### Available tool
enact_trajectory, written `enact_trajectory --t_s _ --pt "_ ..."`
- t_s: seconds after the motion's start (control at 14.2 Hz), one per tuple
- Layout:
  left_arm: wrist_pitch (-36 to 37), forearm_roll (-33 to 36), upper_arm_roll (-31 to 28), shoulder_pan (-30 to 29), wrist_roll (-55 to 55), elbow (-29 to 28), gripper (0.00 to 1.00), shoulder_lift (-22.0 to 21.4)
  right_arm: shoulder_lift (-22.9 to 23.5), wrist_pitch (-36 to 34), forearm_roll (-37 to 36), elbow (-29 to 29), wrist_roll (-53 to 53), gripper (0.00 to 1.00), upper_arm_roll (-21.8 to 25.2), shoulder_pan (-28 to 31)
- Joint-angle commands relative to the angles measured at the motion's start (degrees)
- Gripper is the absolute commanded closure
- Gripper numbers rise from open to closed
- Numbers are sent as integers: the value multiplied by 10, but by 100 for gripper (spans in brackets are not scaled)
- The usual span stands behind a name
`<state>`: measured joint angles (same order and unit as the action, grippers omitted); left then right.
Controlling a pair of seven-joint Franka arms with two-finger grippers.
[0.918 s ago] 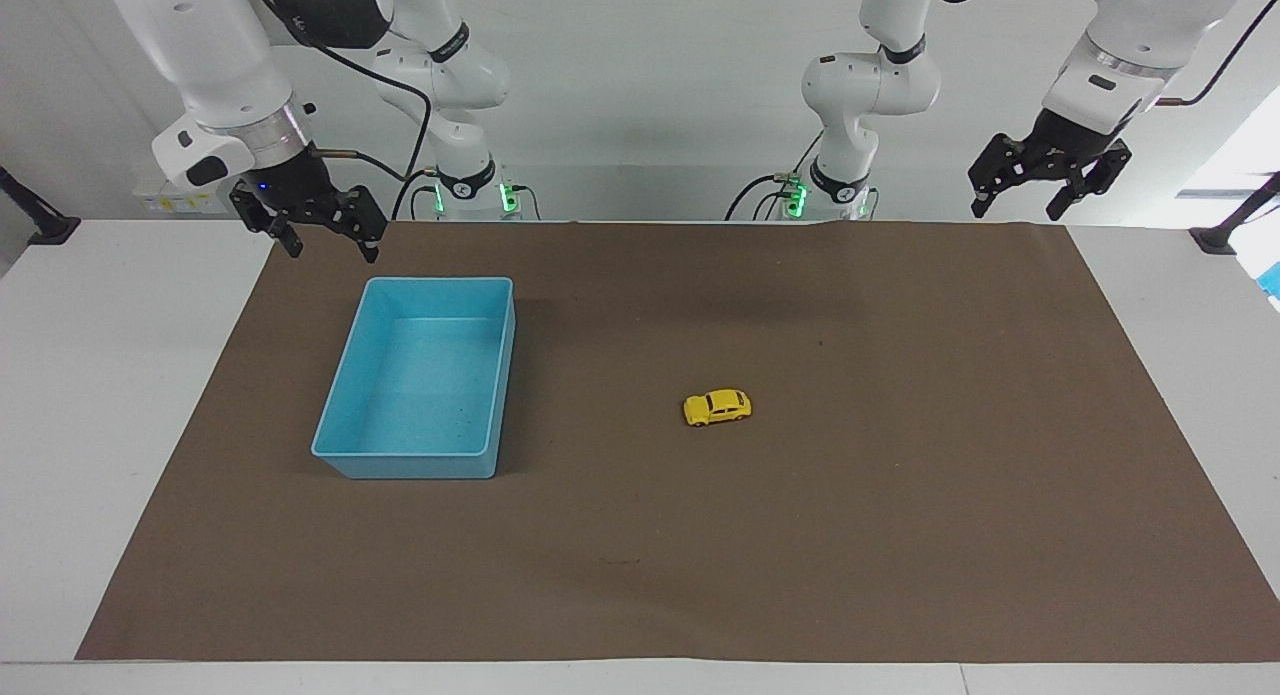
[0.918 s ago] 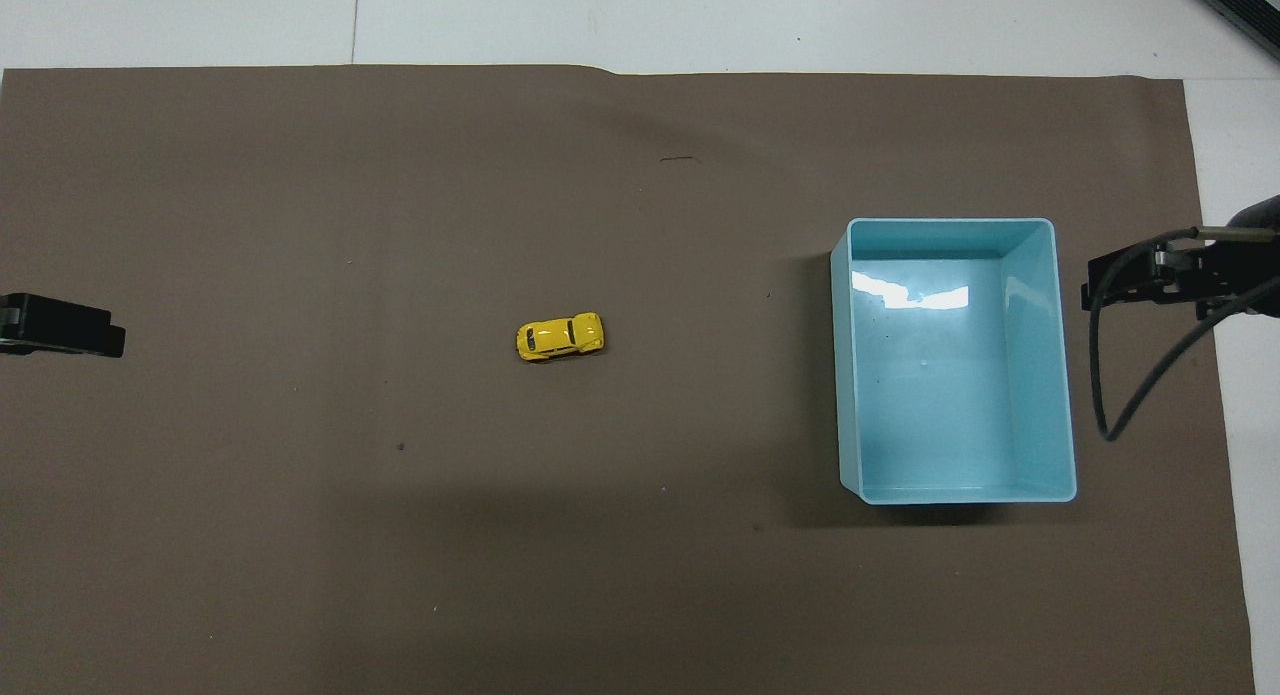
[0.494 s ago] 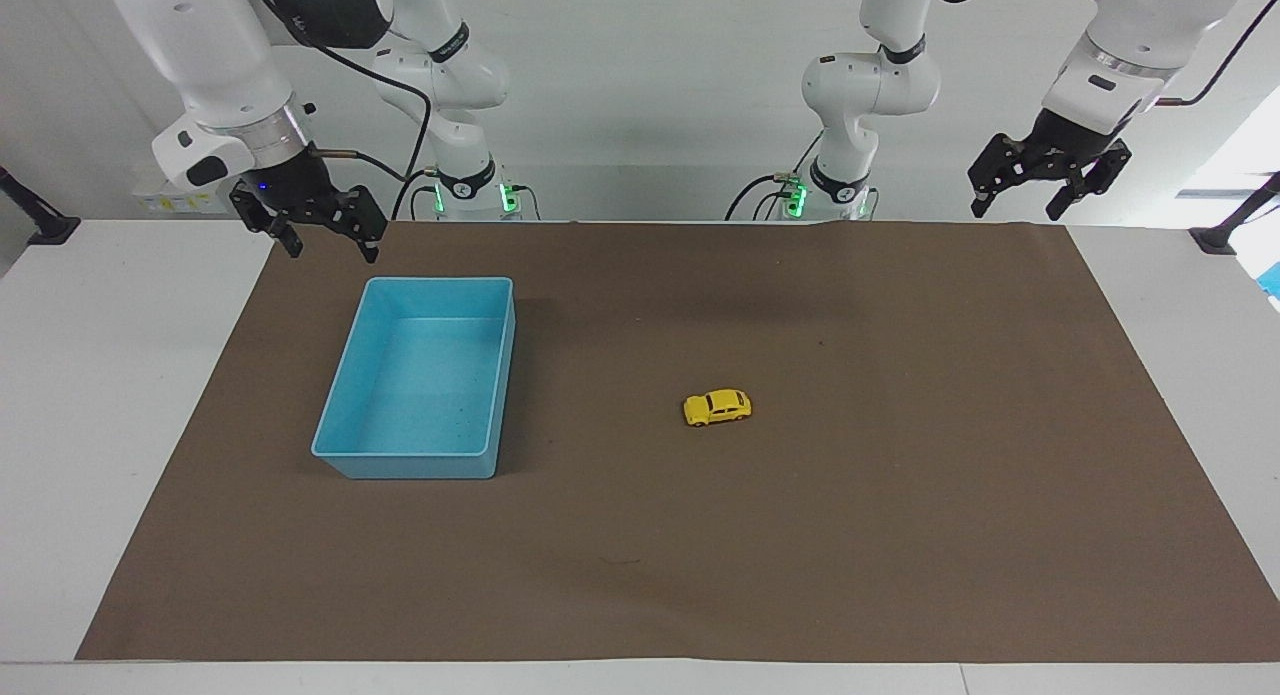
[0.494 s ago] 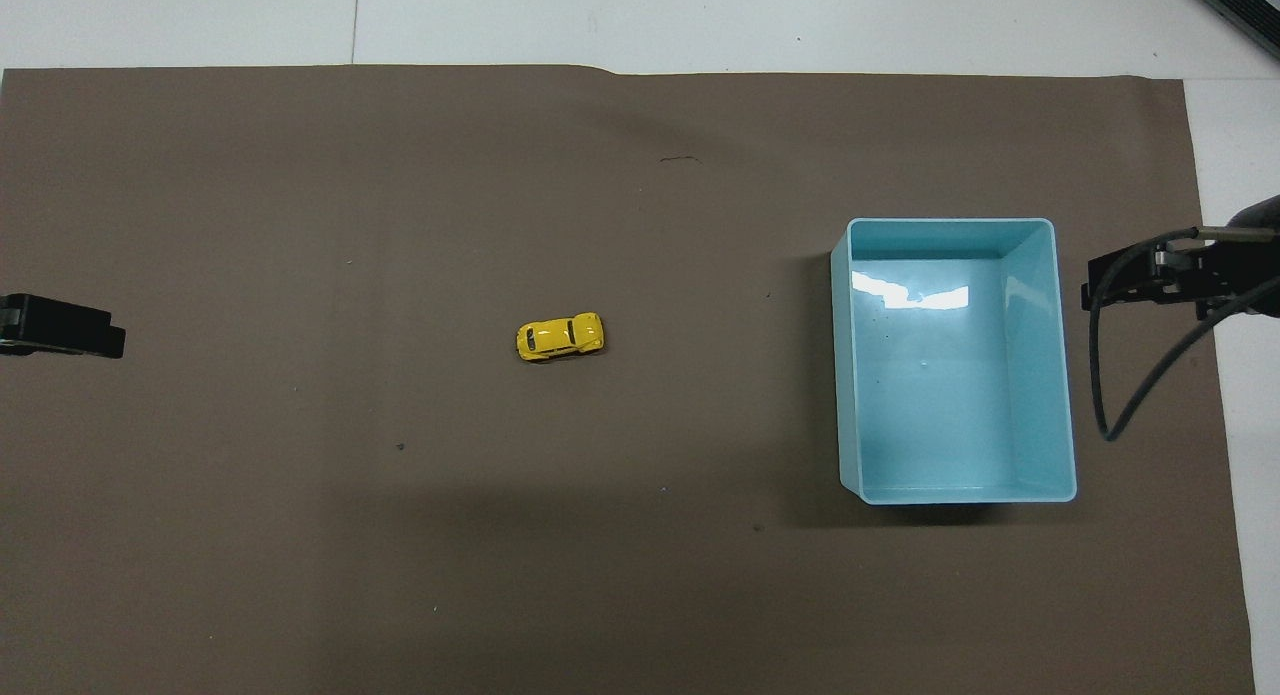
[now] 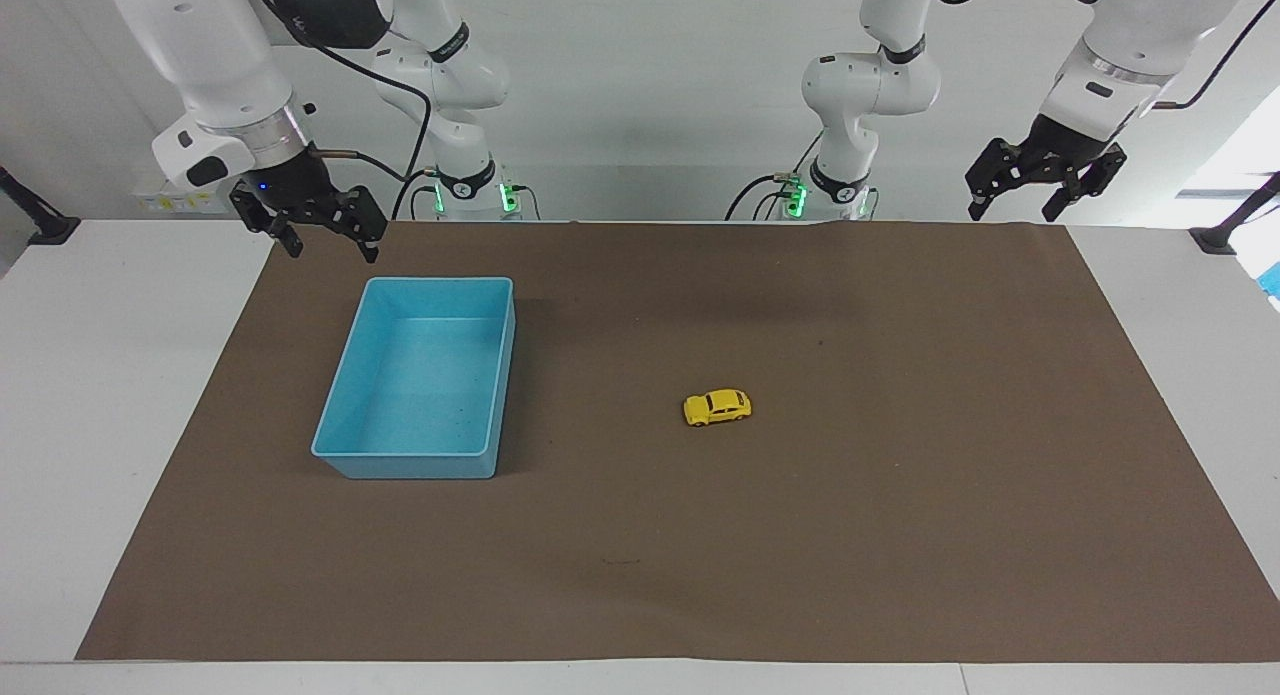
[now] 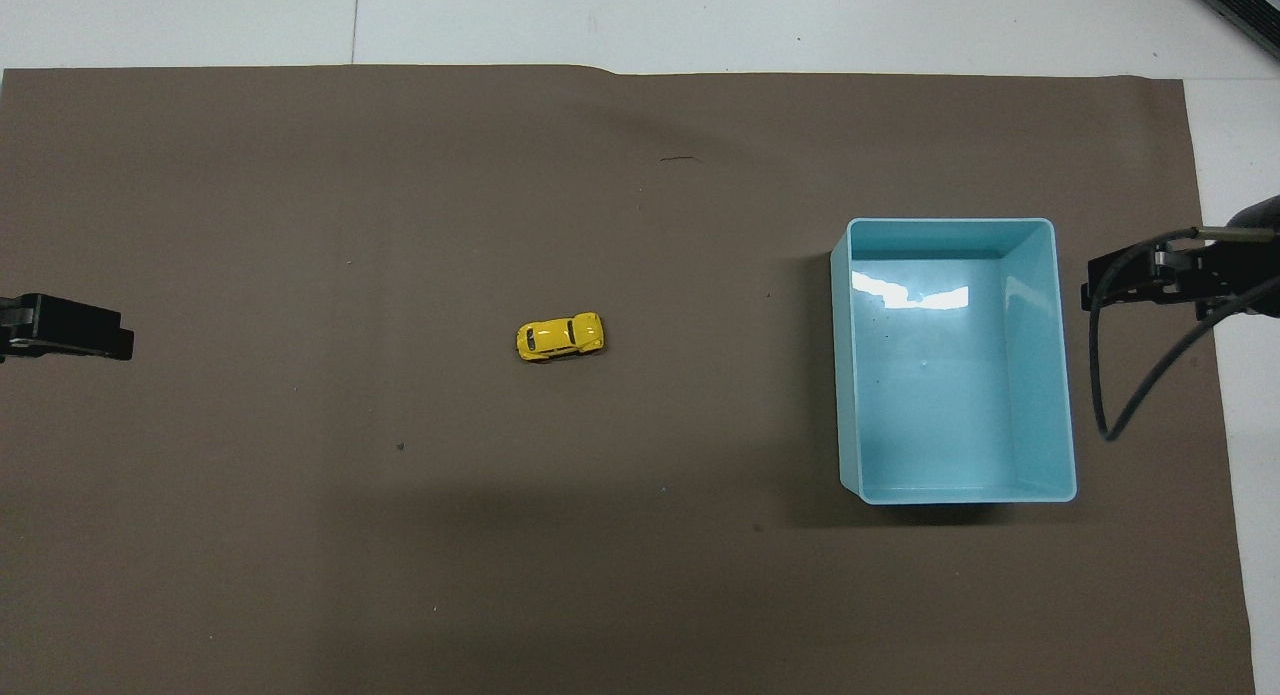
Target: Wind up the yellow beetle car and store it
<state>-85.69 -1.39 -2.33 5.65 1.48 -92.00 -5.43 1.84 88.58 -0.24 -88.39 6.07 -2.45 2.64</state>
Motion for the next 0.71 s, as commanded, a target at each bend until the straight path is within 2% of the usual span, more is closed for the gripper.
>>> enact_trajectory --t_s 0.0,0.21,0.49,0.64 --pt "1 -6 0 3 34 -15 0 -4 -6 0 2 -7 -12 0 -5 10" --pt "-4 -5 0 20 104 -34 0 0 -6 0 2 -7 -12 0 -5 10" --pt "-32 -3 0 52 263 -78 0 2 -6 0 2 -7 -12 0 -5 11" --pt "-48 -3 0 70 380 -100 0 2 -6 0 2 -7 -12 0 -5 11"
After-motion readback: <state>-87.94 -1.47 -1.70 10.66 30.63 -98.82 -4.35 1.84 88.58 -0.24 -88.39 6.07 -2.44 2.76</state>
